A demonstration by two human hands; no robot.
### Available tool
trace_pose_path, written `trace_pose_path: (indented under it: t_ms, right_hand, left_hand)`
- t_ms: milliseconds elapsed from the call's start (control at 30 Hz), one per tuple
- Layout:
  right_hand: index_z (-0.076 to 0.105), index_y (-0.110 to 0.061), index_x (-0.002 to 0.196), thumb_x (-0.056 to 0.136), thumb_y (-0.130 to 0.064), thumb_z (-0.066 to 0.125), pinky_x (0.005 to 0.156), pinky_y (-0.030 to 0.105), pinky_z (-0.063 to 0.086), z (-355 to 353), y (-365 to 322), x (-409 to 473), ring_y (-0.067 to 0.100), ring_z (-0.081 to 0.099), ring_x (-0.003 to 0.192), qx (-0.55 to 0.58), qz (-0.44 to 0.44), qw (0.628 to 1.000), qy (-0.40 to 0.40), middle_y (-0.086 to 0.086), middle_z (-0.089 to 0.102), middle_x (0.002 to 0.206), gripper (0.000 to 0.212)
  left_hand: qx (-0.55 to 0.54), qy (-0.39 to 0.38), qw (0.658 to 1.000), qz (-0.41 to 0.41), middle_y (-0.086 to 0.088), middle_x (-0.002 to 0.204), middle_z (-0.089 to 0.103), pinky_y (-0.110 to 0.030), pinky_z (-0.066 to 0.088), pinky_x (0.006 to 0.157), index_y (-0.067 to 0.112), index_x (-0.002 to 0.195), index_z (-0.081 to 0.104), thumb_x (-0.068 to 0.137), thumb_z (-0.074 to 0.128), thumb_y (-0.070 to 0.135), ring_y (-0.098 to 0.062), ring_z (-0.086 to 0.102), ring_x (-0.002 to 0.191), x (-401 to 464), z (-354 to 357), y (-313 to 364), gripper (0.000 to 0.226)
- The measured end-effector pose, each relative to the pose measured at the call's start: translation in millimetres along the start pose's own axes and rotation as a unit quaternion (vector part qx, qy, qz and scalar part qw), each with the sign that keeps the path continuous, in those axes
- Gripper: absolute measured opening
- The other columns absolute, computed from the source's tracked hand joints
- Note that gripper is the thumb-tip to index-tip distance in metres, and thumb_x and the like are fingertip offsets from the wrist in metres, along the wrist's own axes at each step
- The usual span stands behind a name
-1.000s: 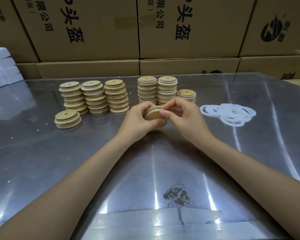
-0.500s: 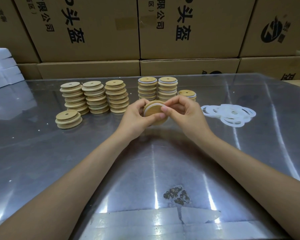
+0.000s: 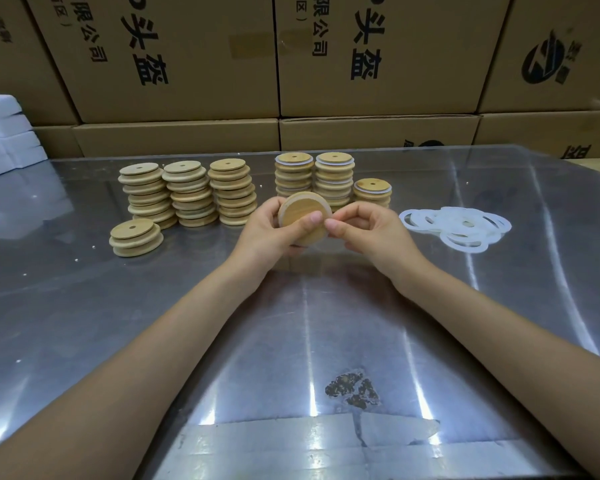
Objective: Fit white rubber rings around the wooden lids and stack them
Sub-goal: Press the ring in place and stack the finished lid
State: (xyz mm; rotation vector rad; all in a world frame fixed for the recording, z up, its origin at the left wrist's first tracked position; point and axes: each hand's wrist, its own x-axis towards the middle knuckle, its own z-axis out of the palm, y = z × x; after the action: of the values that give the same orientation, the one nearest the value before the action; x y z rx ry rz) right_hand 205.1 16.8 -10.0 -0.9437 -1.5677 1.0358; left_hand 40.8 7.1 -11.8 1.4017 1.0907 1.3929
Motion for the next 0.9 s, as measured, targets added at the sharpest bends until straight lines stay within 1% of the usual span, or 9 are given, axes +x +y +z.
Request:
trace_pose_path:
  t_ms: [133,233,300,400,467,567,700,800,900]
  right_hand:
    - [0.063,-0.008,0.087,0.083,-0.009,0.070,0.059,0.006,0.044,1.7,1.2,0.0,-0.007,0.062,0.064,-0.001,0.001,1.000,0.005,0.000,0.067,0.077,0.008]
    - [0.064,-0.005,0.089,0.084,-0.006,0.069,0.058,0.006,0.044,1.5,4.9,0.1,-0.006,0.062,0.062,-0.003,-0.002,1.000,0.017,0.001,0.067,0.075,0.008]
    - [0.064,-0.004,0.090,0.085,-0.004,0.068,0.057,0.006,0.044,0.6,6.6,0.8,-0.006,0.062,0.061,-0.005,-0.009,1.000,0.022,0.002,0.067,0.075,0.007]
    - [0.063,-0.006,0.097,0.084,-0.004,0.069,0.069,0.011,0.049,-0.5,7.3,3.3,0.000,0.065,0.080,-0.049,-0.046,0.998,0.011,0.004,0.069,0.089,0.014]
    - [0.060,-0.011,0.108,0.078,-0.012,0.076,0.083,0.018,0.050,1.8,9.1,3.1,0.008,0.064,0.097,-0.103,-0.066,0.992,-0.018,0.001,0.067,0.105,0.034]
    - [0.051,-0.024,0.118,0.067,-0.030,0.084,0.084,0.013,0.045,8.0,12.6,1.3,0.003,0.059,0.098,-0.196,-0.069,0.977,-0.037,-0.011,0.060,0.112,0.060]
    - [0.054,-0.025,0.116,0.065,-0.034,0.085,0.085,0.017,0.045,6.8,16.7,4.0,0.002,0.058,0.097,-0.201,-0.079,0.976,0.020,-0.016,0.061,0.107,0.060]
    - [0.055,-0.022,0.117,0.067,-0.031,0.084,0.084,0.008,0.039,0.6,19.3,11.2,-0.001,0.055,0.097,-0.192,-0.094,0.973,0.092,-0.019,0.058,0.103,0.059]
    - [0.053,-0.019,0.119,0.070,-0.031,0.082,0.089,0.018,0.040,-15.8,25.1,24.2,0.010,0.055,0.107,-0.194,-0.070,0.962,0.180,-0.013,0.057,0.108,0.058]
  left_hand:
    - [0.016,-0.004,1.000,0.006,-0.001,0.093,0.064,-0.027,0.056,0.069,0.016,0.097,0.057,0.079,0.073,0.022,-0.011,0.064,0.086,0.1,-0.5,-1.8,0.025]
    - [0.108,-0.007,0.992,0.066,0.004,0.084,0.062,-0.017,0.052,0.063,0.017,0.092,0.056,0.080,0.074,0.018,0.000,0.059,0.074,-0.3,1.3,-0.4,0.021]
    - [0.138,-0.019,0.988,0.070,0.003,0.089,0.060,-0.020,0.053,0.069,0.016,0.096,0.054,0.084,0.069,0.016,0.000,0.058,0.078,-0.4,3.7,-2.5,0.019]
    - [0.011,-0.038,0.999,-0.037,-0.001,0.101,0.056,-0.029,0.057,0.072,0.017,0.105,0.048,0.095,0.054,0.016,-0.013,0.062,0.088,-1.9,8.3,-2.1,0.012]
    - [-0.049,-0.016,0.995,-0.089,-0.005,0.109,0.055,-0.028,0.057,0.067,0.017,0.108,0.047,0.099,0.046,0.018,-0.014,0.061,0.088,-1.1,10.7,1.7,0.009]
    - [-0.095,0.000,0.987,-0.131,-0.010,0.116,0.053,-0.024,0.056,0.054,0.018,0.119,0.046,0.100,0.042,0.017,-0.018,0.059,0.088,-0.1,13.6,6.3,0.020]
    - [-0.111,-0.065,0.980,-0.150,-0.009,0.122,0.056,-0.030,0.057,0.073,0.025,0.137,0.038,0.100,0.043,0.021,-0.013,0.065,0.076,-3.2,15.7,8.4,0.038]
    - [0.057,-0.030,0.996,-0.054,0.001,0.113,0.061,-0.024,0.050,0.085,0.020,0.138,0.041,0.099,0.045,0.026,-0.009,0.062,0.092,-1.9,9.3,10.9,0.039]
    - [0.279,0.087,0.954,0.062,0.001,0.116,0.060,-0.025,0.043,0.095,0.012,0.127,0.052,0.096,0.054,0.024,-0.014,0.057,0.111,2.4,-14.8,12.6,0.034]
